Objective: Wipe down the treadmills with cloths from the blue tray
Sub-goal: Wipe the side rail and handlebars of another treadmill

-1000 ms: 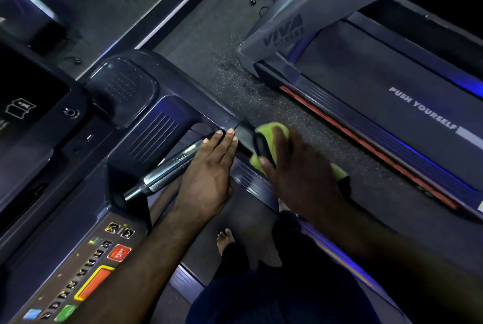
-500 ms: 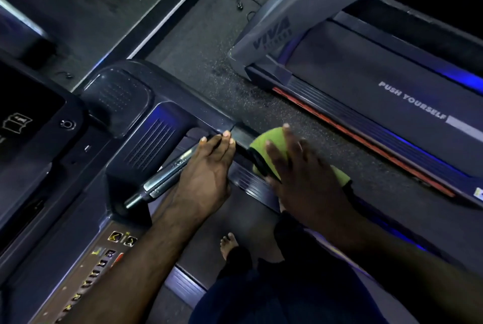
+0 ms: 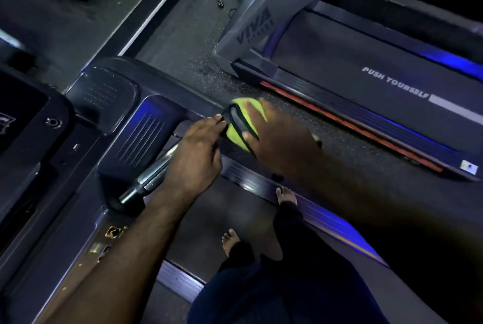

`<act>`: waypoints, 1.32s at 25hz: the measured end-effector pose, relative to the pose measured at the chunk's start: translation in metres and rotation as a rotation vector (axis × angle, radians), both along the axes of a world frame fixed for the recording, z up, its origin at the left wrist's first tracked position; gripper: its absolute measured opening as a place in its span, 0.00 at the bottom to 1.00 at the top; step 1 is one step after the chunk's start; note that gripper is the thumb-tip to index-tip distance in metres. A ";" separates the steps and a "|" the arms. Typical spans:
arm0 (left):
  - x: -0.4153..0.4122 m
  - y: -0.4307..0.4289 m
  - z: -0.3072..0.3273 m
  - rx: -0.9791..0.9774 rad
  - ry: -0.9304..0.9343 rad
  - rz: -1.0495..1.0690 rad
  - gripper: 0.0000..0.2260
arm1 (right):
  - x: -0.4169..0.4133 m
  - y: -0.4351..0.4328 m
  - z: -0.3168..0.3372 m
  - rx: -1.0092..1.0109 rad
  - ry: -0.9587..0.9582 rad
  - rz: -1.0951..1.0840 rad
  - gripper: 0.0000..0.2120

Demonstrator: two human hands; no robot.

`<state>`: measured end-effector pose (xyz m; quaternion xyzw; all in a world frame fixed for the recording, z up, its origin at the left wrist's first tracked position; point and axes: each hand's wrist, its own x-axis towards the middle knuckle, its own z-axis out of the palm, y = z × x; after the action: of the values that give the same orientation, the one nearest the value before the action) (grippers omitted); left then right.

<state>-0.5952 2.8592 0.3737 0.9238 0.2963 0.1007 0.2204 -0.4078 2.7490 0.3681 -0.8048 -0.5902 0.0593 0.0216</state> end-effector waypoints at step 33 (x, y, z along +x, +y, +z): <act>0.073 0.012 -0.038 0.422 0.220 -0.420 0.30 | 0.028 -0.064 -0.008 -0.007 0.057 -0.437 0.28</act>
<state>-0.5225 2.8715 0.3360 0.9955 0.0939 0.0116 0.0064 -0.3797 2.6855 0.3604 -0.9117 -0.4006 0.0780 0.0477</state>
